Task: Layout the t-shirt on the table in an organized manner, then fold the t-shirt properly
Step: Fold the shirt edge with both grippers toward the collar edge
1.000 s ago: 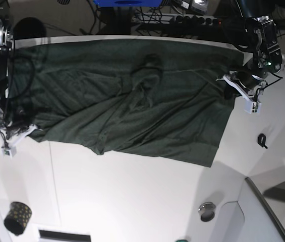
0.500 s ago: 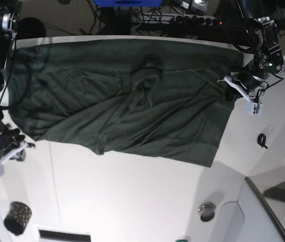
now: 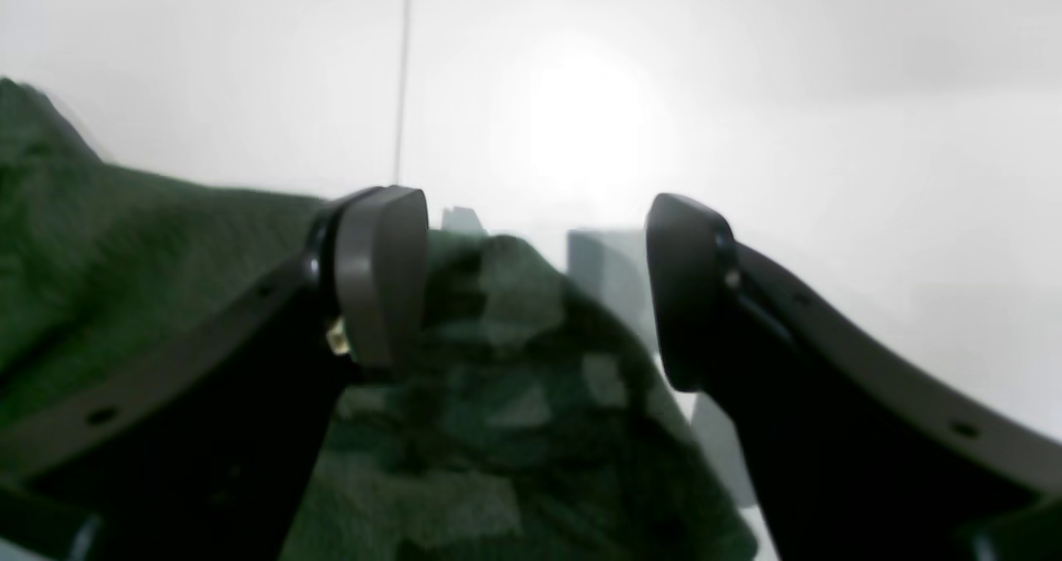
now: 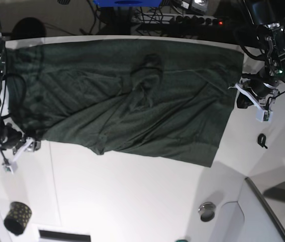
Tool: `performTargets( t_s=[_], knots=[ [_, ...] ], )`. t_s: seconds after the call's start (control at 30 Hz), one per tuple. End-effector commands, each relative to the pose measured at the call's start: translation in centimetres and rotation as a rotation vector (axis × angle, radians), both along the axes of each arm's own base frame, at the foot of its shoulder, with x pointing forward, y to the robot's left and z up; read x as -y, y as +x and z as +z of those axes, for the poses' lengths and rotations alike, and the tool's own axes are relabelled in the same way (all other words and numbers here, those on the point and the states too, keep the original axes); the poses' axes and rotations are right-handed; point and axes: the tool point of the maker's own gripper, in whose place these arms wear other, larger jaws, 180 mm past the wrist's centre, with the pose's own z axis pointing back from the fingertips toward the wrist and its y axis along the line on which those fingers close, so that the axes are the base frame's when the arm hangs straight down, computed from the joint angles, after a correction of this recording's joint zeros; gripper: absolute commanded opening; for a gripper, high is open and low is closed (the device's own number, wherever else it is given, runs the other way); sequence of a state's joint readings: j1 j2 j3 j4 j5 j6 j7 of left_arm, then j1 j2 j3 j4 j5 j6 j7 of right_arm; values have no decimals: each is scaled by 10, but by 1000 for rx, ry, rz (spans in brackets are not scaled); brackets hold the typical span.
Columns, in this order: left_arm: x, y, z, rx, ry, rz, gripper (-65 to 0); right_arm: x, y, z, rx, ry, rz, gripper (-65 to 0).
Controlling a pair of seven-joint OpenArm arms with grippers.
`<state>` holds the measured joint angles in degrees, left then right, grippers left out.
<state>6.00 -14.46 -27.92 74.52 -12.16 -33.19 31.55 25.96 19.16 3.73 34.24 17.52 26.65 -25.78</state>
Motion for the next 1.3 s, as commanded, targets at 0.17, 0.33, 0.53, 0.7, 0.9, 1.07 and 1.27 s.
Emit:
performTargets(
  t_s=[0.17, 0.33, 0.53, 0.7, 0.9, 1.07, 1.27],
  knots=[
    [-16, 38, 22, 76, 2, 6, -650, -3, 8, 5, 7, -31, 62, -269],
    [-18, 54, 20, 76, -31, 31, -650, -7, 2, -2, -17, -34, 73, -273],
    [-17, 81, 16, 72, -103, 70, -627, -5, 2, -2, -17, -35, 68, -618],
    [-12, 111, 18, 72, -178, 100, -304, -4, 1, -2, -20, -36, 67, -642],
    [4, 145, 16, 43, -287, 128, -194, -5, 0, -3, -21, -35, 69, -648],
    [22, 153, 1, -6, -314, 116, -194, -5, 0, -3, -21, -33, 70, -648],
    [49, 145, -19, -52, -283, 45, -194, -4, 0, -3, -22, -33, 69, -648]
  ],
)
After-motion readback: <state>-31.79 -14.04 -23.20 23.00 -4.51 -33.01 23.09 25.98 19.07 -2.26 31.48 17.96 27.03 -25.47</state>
